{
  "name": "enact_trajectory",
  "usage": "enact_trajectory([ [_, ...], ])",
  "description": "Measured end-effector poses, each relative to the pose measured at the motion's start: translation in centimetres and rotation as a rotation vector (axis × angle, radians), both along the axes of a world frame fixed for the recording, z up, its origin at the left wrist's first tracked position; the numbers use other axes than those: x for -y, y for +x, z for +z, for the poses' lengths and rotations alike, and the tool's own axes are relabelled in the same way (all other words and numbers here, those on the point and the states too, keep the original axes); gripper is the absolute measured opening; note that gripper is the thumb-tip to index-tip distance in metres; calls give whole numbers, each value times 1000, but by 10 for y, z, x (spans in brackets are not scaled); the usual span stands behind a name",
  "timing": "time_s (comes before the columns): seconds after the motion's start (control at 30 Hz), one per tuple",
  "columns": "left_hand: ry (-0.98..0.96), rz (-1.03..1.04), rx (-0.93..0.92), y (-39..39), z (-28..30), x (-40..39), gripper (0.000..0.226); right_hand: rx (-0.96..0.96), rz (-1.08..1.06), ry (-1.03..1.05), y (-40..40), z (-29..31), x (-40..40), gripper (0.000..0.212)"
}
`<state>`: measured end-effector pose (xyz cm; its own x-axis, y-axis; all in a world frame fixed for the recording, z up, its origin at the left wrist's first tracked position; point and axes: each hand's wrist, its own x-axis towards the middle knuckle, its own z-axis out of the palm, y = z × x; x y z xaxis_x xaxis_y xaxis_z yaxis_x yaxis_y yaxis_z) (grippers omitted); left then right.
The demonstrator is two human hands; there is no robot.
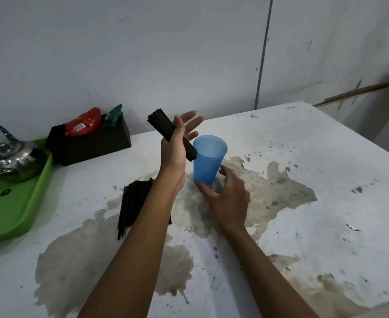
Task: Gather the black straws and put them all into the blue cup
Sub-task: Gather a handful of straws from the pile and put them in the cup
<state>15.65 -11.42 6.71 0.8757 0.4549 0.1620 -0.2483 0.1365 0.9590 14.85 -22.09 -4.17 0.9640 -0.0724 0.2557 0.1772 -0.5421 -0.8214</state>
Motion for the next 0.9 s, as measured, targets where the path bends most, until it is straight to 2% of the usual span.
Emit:
enact_trajectory([
  [0.07,-22,-4,-3,0,-1,0,39,-22,-4,-9,1,2,-3,81],
  [0.23,-67,-9,-31,-5,-3,-2,37,-27,-17,-33,4,2,-5,69],
  [0.4,-20,38,-37,-10,3,-6,39,-9,28,-53,1,4,-2,60],
  [0.57,45,46,-55,-9,15,-7,41,8,55,-165,-2,4,-2,60],
  [0.8,258,-31,-142,8,4,-3,46,10,59,-213,-2,1,-2,57],
  [0.9,402,-104,-273,10,-4,-4,43,11,62,-209,-1,0,-2,56],
])
